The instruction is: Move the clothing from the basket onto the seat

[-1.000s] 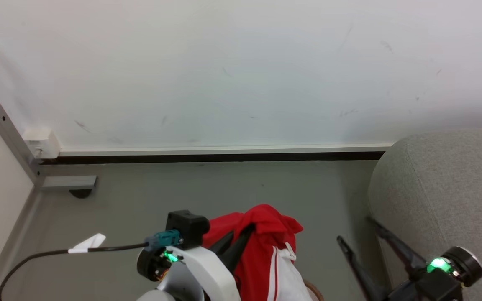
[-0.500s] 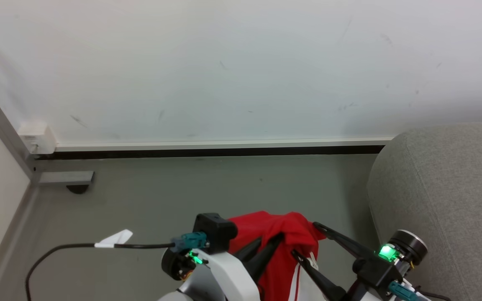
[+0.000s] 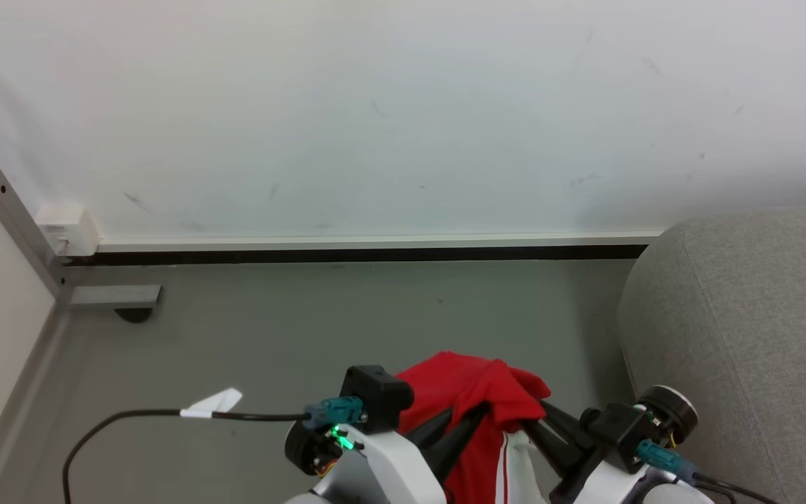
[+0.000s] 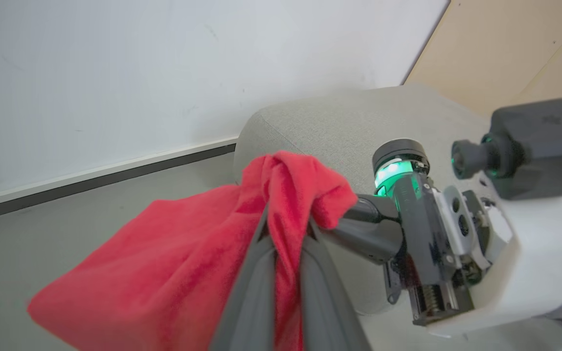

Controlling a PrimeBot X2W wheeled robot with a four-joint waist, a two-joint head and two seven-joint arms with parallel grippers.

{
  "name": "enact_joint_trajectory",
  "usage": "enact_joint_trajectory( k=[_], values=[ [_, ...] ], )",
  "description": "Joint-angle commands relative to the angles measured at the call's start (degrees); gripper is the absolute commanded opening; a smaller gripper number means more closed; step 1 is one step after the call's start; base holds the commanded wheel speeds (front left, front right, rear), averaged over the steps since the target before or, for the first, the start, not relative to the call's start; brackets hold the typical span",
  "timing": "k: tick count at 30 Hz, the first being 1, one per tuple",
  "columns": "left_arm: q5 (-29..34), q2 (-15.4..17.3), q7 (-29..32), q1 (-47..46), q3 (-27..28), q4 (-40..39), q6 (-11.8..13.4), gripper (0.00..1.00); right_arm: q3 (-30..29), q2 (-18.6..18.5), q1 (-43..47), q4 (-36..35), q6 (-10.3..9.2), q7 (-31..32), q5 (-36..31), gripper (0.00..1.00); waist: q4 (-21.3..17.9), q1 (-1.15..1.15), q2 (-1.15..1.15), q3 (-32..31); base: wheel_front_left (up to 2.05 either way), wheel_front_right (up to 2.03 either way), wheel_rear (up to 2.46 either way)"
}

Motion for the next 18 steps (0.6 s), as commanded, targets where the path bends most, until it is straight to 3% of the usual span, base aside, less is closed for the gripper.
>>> enact_joint_trajectory(
  k=[1, 2, 3, 10, 18],
  values=[
    [0.2, 0.0, -0.7, -0.3, 0.2, 0.5, 0.1, 0.34, -0.8, -0.1, -0.6, 0.0, -0.12, 0.0, 0.8, 0.00, 0.0, -0.01, 0.00, 0.0, 0.00, 0.00, 0.00],
    [0.5, 0.0, -0.9, -0.3, 0.2, 0.8, 0.2, 0.87, -1.3, -0.3, -0.5, -0.3, -0.12, 0.0, 1.1, 0.00, -0.1, -0.01, 0.00, 0.0, 0.00, 0.00, 0.00],
    [0.5, 0.0, -1.2, -0.2, 0.3, 1.1, 0.3, 1.00, -2.1, -0.5, -0.4, -0.8, -0.12, 0.0, 1.5, 0.00, -0.1, -0.01, 0.00, 0.1, 0.00, 0.00, 0.00],
    [1.6, 0.3, -3.4, -0.1, 0.4, 4.0, 0.6, 1.00, -8.1, -2.7, 0.2, -3.3, -0.12, 0.0, 1.7, 0.00, -2.4, -0.01, 0.00, 0.9, 0.00, 0.00, 0.00],
    [3.3, -0.4, -6.4, -1.1, 0.3, 6.1, 0.7, 1.00, -13.3, -6.3, 0.8, -7.1, -0.12, 0.0, 1.1, 0.00, -7.9, -0.01, 0.00, 2.1, 0.00, 0.00, 0.00]
  ],
)
